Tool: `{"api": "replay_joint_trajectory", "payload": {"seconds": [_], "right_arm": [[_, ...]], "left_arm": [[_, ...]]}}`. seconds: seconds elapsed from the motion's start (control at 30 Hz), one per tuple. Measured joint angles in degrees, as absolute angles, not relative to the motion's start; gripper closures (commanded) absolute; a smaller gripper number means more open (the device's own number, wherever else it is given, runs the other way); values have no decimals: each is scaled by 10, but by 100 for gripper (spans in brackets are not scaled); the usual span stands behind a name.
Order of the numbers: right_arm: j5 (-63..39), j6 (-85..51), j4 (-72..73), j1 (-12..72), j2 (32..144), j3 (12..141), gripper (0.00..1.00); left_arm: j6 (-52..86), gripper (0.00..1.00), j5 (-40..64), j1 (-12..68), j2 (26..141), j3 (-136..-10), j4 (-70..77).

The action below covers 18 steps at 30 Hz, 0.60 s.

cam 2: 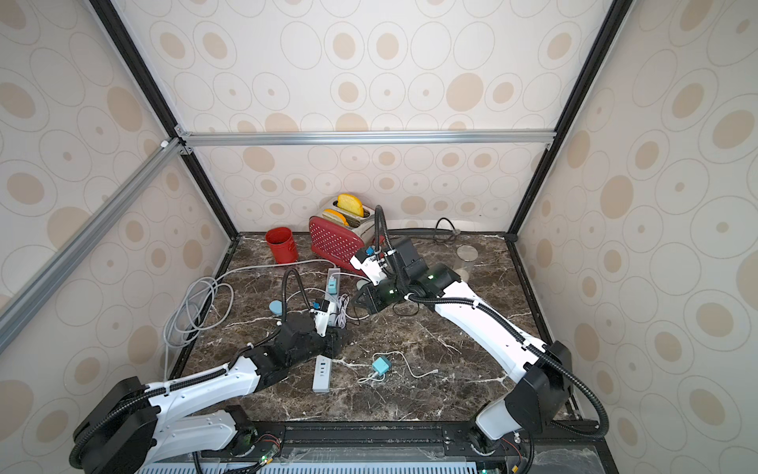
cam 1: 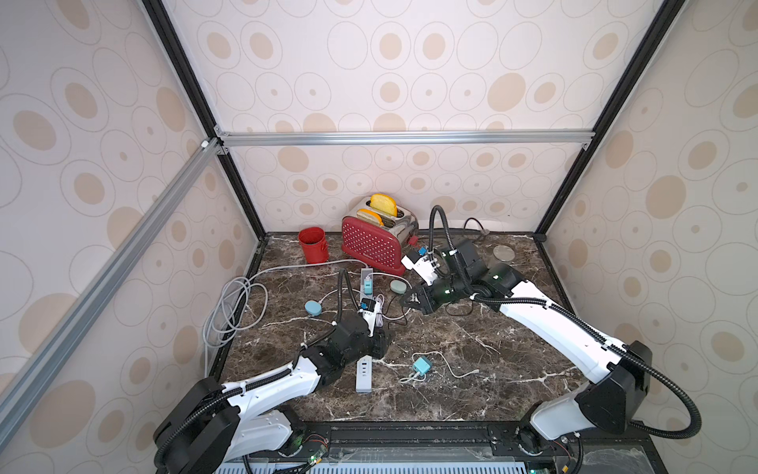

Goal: Charge the bluetooth headset
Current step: Pick up the charging cable from the center of the board.

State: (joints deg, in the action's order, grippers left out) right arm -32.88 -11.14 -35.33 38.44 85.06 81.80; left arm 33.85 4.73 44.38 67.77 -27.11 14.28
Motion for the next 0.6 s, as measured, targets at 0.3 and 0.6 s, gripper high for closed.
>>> {"api": "replay_joint_trajectory", "payload": {"seconds": [0.3,0.6], "right_arm": [[-331,-118,-348,384,844,812,82],[-301,-123,-354,352,758,726,49]], "left_arm": [[352,91,34,447,686,-271,164],[410,100,48,448,657,-293,169]]}}
